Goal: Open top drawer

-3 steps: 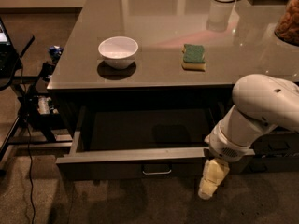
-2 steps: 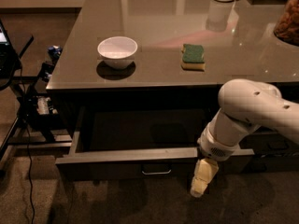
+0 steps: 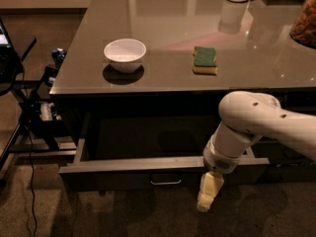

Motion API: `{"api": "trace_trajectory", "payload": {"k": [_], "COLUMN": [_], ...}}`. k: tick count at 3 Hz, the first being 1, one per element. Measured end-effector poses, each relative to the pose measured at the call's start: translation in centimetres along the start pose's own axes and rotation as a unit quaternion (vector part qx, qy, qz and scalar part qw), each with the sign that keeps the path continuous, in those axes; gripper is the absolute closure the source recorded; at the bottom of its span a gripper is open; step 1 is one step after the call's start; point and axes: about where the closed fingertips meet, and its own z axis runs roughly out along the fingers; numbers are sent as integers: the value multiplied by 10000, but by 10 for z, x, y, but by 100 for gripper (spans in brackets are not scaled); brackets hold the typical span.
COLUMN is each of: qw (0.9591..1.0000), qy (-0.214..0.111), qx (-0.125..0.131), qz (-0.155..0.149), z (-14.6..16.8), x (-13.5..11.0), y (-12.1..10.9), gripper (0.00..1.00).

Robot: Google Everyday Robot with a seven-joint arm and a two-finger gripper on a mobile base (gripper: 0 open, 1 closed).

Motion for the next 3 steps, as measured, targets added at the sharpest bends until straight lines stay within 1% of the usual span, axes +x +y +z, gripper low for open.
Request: {"api": "trace_trajectory", "payload": {"k": [1, 2, 3], "qw": [9999, 9997, 9997], "qy": [72, 183, 183], "qx": [-103, -140, -139], "qz": [-104, -31, -30], "z": [-6, -30, -30], "x": [6, 34, 34], "y": [15, 47, 47], "gripper": [0, 0, 0]}}
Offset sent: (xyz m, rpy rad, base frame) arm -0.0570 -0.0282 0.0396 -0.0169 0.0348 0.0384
